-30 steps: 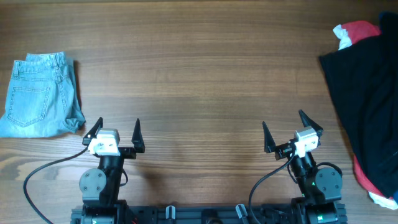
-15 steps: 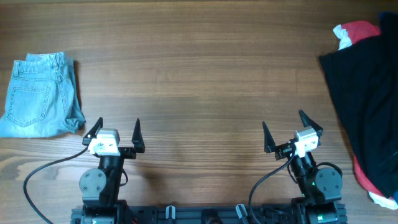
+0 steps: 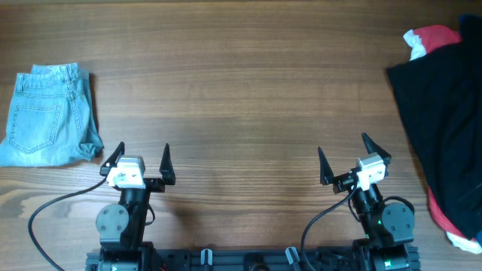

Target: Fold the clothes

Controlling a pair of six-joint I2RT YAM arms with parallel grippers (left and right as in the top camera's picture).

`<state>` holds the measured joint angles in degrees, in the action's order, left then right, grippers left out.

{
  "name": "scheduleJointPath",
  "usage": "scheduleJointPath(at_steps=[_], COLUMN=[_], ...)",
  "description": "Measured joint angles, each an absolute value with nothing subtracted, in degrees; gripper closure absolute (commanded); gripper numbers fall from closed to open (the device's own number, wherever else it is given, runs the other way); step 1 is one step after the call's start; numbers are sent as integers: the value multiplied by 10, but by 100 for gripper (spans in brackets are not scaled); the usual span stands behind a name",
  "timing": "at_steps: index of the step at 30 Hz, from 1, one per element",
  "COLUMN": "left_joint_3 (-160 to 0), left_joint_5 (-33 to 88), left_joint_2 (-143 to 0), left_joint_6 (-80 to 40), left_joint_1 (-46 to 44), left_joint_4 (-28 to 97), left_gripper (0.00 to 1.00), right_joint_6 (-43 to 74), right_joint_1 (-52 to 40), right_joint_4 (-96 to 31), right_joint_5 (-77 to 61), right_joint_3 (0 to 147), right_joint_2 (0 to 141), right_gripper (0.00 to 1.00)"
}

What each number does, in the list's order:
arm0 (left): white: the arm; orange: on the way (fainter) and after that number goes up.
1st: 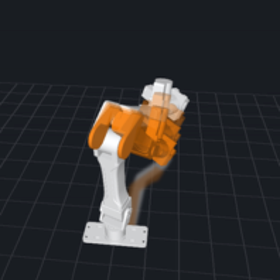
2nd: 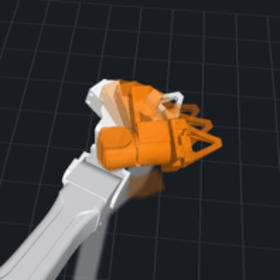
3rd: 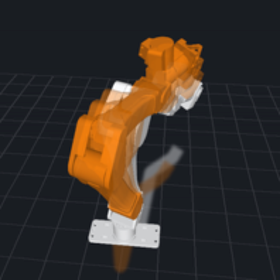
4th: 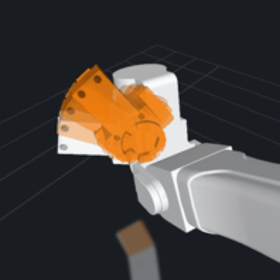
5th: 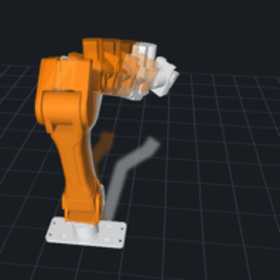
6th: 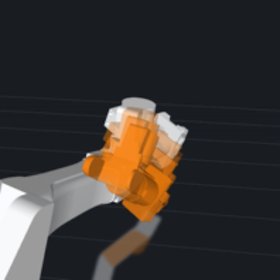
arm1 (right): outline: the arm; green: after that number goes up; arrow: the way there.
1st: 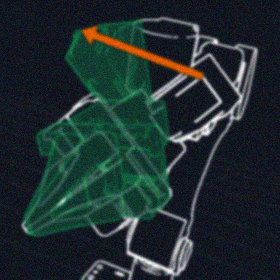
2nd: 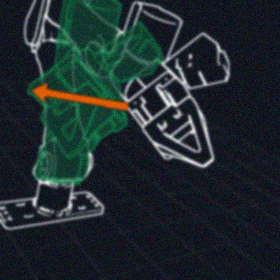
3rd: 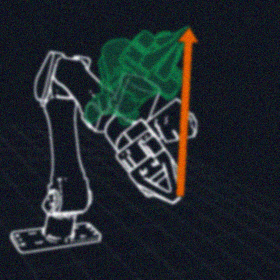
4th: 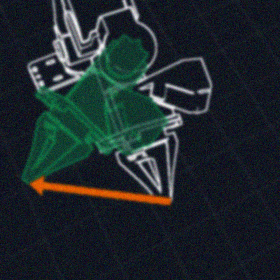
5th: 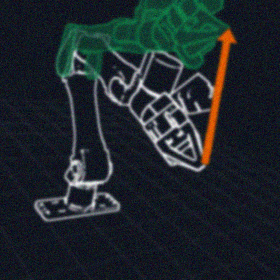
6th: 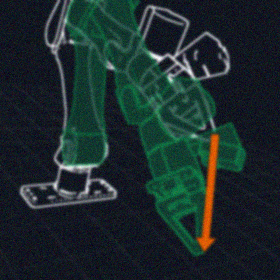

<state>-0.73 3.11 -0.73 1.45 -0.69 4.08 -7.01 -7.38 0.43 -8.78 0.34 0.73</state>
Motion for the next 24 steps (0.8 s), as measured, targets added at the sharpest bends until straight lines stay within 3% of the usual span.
scheduleJointPath(at_steps=[14,20,24], left_joint_3=[-7,-9,-55], left_joint_5=[31,31,48], left_joint_2=[-7,-33,-93], left_joint_6=[15,-62,-106], left_joint_1=[-7,-7,-7], left_joint_4=[41,48,130], left_gripper=[0,0,0], right_joint_6=[-68,46,87], right_joint_1=[-74,-74,-74], right_joint_4=[4,-9,-69], right_joint_5=[-88,-87,-63], right_joint_3=[3,7,70], right_joint_2=[7,16,83], right_gripper=[0,0,0])
